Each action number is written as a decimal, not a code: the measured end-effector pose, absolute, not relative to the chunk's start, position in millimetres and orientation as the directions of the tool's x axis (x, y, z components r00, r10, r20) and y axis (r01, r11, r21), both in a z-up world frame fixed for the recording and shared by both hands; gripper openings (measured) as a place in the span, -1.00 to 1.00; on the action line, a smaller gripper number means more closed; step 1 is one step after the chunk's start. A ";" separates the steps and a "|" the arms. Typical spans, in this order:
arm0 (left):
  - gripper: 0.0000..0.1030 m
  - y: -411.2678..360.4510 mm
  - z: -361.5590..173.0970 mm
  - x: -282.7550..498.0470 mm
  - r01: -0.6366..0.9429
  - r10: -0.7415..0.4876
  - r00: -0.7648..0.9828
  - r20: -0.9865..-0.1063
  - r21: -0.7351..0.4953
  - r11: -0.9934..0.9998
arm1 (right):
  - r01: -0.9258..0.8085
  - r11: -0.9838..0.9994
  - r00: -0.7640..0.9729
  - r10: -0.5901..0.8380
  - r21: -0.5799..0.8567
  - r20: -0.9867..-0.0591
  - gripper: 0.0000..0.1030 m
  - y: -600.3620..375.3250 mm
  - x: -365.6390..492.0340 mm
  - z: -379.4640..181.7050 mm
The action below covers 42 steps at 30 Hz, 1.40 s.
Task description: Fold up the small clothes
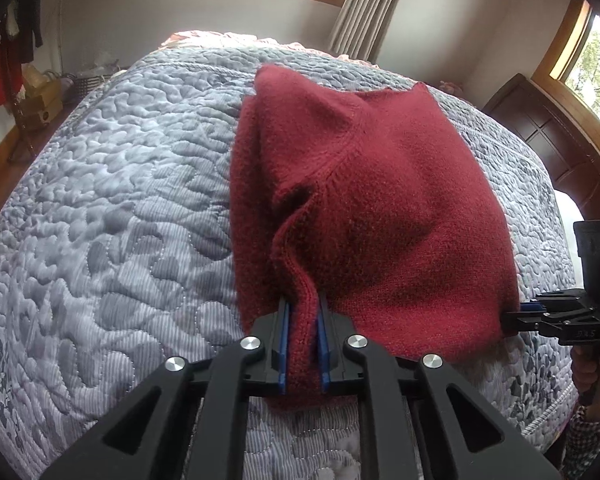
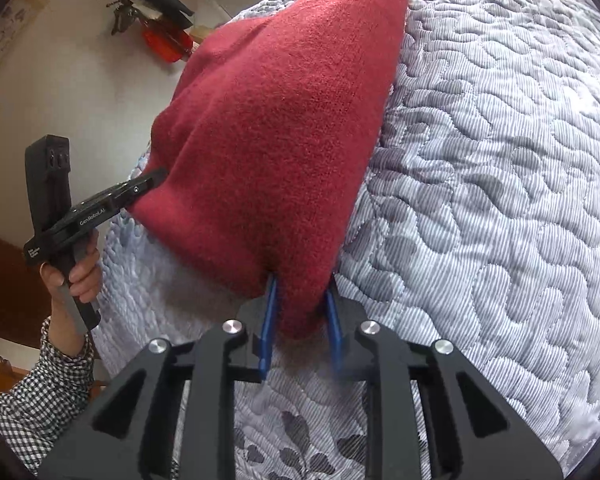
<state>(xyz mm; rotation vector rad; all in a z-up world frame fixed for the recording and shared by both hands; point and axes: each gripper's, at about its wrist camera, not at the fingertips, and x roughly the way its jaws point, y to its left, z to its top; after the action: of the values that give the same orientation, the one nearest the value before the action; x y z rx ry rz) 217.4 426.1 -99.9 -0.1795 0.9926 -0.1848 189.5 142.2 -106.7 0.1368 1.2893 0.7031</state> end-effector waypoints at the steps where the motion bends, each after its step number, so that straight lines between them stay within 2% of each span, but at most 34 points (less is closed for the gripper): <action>1: -0.72 425.5 -99.3 217.0 0.071 -0.231 0.537 -0.811 -0.230 0.971 | -0.399 0.787 0.101 0.549 0.472 -0.830 -0.48 144.6 187.8 -110.1; 2: -0.64 425.1 -97.9 216.1 0.071 -0.229 0.541 -0.809 -0.227 0.971 | -0.398 0.785 0.097 0.550 0.475 -0.829 -0.43 144.0 189.1 -110.2; 3: -0.41 425.1 -94.9 214.5 0.069 -0.221 0.547 -0.807 -0.219 0.973 | -0.396 0.784 0.096 0.553 0.478 -0.828 -0.42 143.0 191.6 -107.6; 4: -0.24 425.5 -90.8 214.0 0.067 -0.215 0.550 -0.807 -0.214 0.974 | -0.394 0.781 0.095 0.559 0.485 -0.823 -0.31 142.2 192.1 -103.8; 6: 0.38 428.8 -80.5 213.0 0.084 -0.250 0.548 -0.798 -0.245 0.966 | -0.410 0.779 0.109 0.558 0.474 -0.823 -0.19 130.6 194.1 -95.5; 7: 0.76 431.7 -72.6 212.6 0.056 -0.214 0.572 -0.792 -0.222 0.973 | -0.421 0.787 0.135 0.545 0.450 -0.827 -0.12 129.5 195.3 -86.3; 11: 0.85 439.4 -41.2 231.8 0.027 -0.145 0.651 -0.745 -0.168 0.985 | -0.435 0.824 0.260 0.501 0.363 -0.825 0.57 123.7 211.6 -55.5; 13: 0.92 440.4 -31.3 255.9 0.009 -0.136 0.661 -0.738 -0.174 0.985 | -0.417 0.847 0.320 0.476 0.329 -0.819 0.75 122.3 225.7 -41.2; 17: 0.92 436.9 -30.8 310.8 -0.019 -0.096 0.634 -0.768 -0.140 0.990 | -0.391 0.866 0.380 0.460 0.311 -0.802 0.85 125.3 259.9 -25.4; 22: 0.92 427.0 -45.8 360.6 -0.022 -0.050 0.583 -0.811 -0.078 0.997 | -0.345 0.882 0.395 0.447 0.322 -0.802 0.85 118.8 296.9 -33.5; 24: 0.91 421.8 -50.2 368.5 -0.005 -0.048 0.573 -0.818 -0.062 0.998 | -0.304 0.875 0.385 0.475 0.377 -0.791 0.85 113.1 307.1 -41.7; 26: 0.75 417.3 -54.9 376.9 0.006 -0.046 0.561 -0.827 -0.052 0.999 | -0.276 0.868 0.362 0.491 0.412 -0.792 0.85 107.2 316.0 -52.1; 28: 0.30 414.5 -61.2 384.3 0.007 -0.055 0.540 -0.840 -0.061 0.998 | -0.269 0.879 0.351 0.470 0.394 -0.809 0.85 107.3 323.1 -61.6; 29: -0.07 414.9 -64.2 387.4 0.007 -0.077 0.526 -0.847 -0.086 0.996 | -0.275 0.881 0.348 0.463 0.383 -0.815 0.85 109.6 323.3 -64.7; 30: -0.35 415.7 -66.9 389.3 0.003 -0.099 0.518 -0.850 -0.114 0.993 | -0.281 0.883 0.343 0.459 0.376 -0.820 0.85 111.2 322.9 -67.5; 31: -0.44 417.1 -66.6 389.5 -0.018 -0.096 0.526 -0.845 -0.124 0.992 | -0.287 0.880 0.338 0.462 0.377 -0.820 0.85 112.3 323.3 -70.6; 32: -0.67 418.2 -63.7 387.9 -0.027 -0.093 0.544 -0.834 -0.129 0.991 | -0.294 0.877 0.333 0.466 0.379 -0.820 0.85 113.8 323.1 -73.0; 33: -0.77 419.9 -58.7 385.7 -0.026 -0.098 0.559 -0.823 -0.136 0.990 | -0.302 0.877 0.332 0.464 0.374 -0.821 0.85 115.1 322.7 -75.0; 37: -0.78 435.1 -39.3 373.0 -0.042 -0.123 0.632 -0.765 -0.192 0.980 | -0.330 0.877 0.343 0.456 0.349 -0.821 0.84 120.3 319.4 -77.9; 42: -0.75 441.7 -81.0 387.9 -0.072 -0.078 0.529 -0.845 -0.136 0.988 | -0.331 0.882 0.338 0.443 0.336 -0.830 0.84 127.0 319.1 -79.6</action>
<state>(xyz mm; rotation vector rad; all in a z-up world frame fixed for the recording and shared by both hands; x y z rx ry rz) 387.9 441.7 -81.0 -0.1617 1.0150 -0.0032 319.1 127.0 -79.6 0.1138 1.1176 0.5056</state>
